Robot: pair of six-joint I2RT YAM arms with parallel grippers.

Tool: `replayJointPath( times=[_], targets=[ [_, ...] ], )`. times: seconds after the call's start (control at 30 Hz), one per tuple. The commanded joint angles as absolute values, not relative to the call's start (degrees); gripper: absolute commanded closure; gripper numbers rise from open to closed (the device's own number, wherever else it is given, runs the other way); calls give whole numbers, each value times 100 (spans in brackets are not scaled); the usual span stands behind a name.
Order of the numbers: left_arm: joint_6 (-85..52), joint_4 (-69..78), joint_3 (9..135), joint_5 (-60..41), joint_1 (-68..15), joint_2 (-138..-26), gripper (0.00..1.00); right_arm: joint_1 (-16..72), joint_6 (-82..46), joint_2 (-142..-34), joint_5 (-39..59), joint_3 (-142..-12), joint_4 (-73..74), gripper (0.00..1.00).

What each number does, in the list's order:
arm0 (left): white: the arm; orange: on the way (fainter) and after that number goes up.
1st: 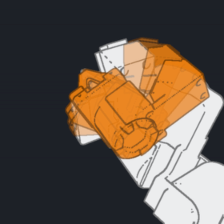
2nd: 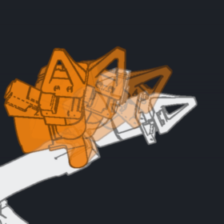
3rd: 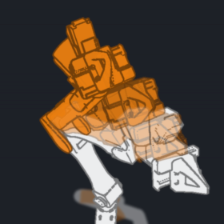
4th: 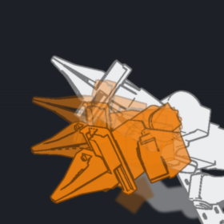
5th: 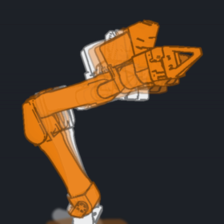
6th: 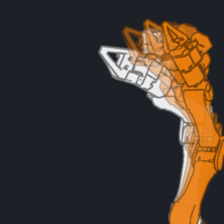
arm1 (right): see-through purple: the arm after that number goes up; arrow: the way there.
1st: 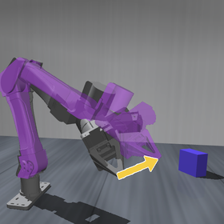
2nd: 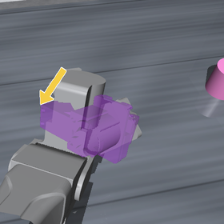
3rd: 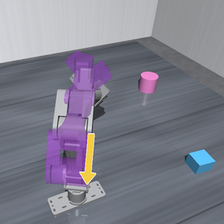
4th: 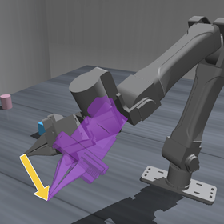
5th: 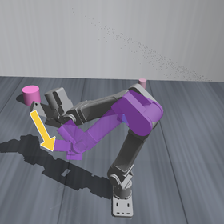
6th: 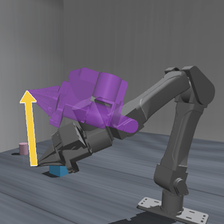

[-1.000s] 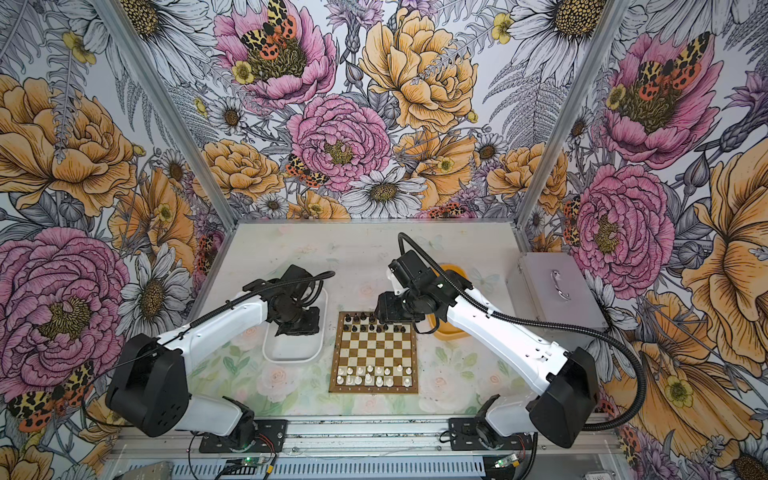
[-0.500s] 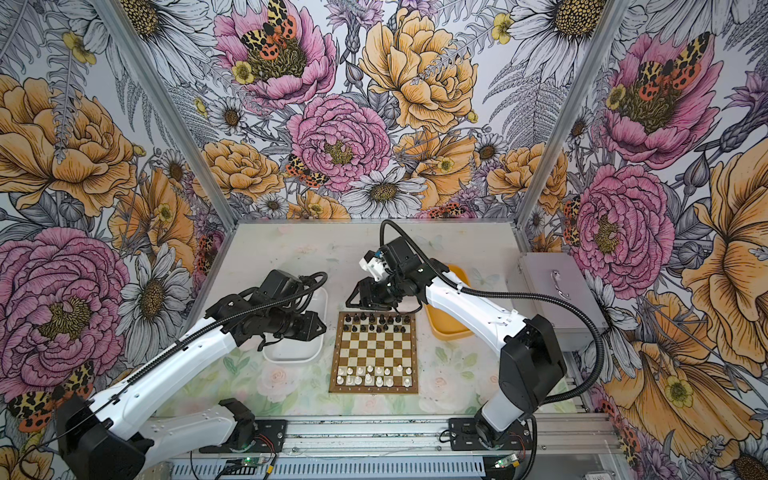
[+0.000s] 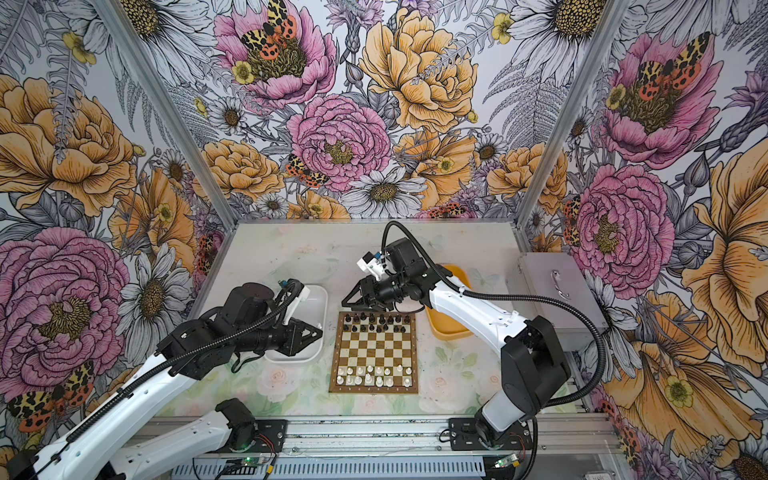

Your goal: Set up the chess pieces on the board

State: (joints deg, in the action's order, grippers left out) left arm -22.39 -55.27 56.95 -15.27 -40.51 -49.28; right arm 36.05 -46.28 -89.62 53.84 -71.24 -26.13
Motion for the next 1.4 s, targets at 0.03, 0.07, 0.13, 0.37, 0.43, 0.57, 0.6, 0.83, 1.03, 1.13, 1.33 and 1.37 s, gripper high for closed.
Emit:
replayJointPath(
  times=[0.03,0.07,0.13,0.37,0.43,0.57,0.6,0.83,1.03,1.13,1.33,1.37],
  targets=[
    [-2323,-5484,5684,-1488,-4223,-4939,97,3738,-4993,-8748,5729,-7361,-2273,59],
    [-2334,-5484,5695,-1463,-4249,-4956,97,3772,-5017,-8756,5801,-7410,-2265,60],
    [-2321,-5459,5721,-1433,-4284,-4974,97,3844,-5044,-8767,5910,-7453,-2269,61],
    [-2338,-5418,5770,-1371,-4355,-5023,97,4114,-5054,-8845,6118,-7479,-2268,67],
    [-2338,-5423,5792,-1362,-4355,-5027,97,4178,-5037,-8895,6120,-7445,-2276,68],
    [-2352,-5423,5801,-1345,-4352,-5034,98,4249,-5001,-8954,6116,-7366,-2268,71],
    [-2349,-5423,5801,-1349,-4358,-5036,98,4277,-5001,-8960,6120,-7357,-2273,71],
    [-2355,-5423,5845,-1334,-4364,-5062,99,4313,-4932,-9041,6082,-7226,-2274,71],
    [-2364,-5423,5879,-1318,-4398,-5063,99,4332,-4896,-9100,6106,-7172,-2276,72],
    [-2364,-5423,5897,-1317,-4403,-5080,99,4353,-4887,-9108,6095,-7151,-2282,72],
    [-2347,-5423,5924,-1344,-4429,-5132,100,4400,-4888,-9158,6085,-7088,-2285,73],
    [-2350,-5423,5924,-1336,-4434,-5141,100,4403,-4883,-9165,6076,-7093,-2287,73]
  ],
)
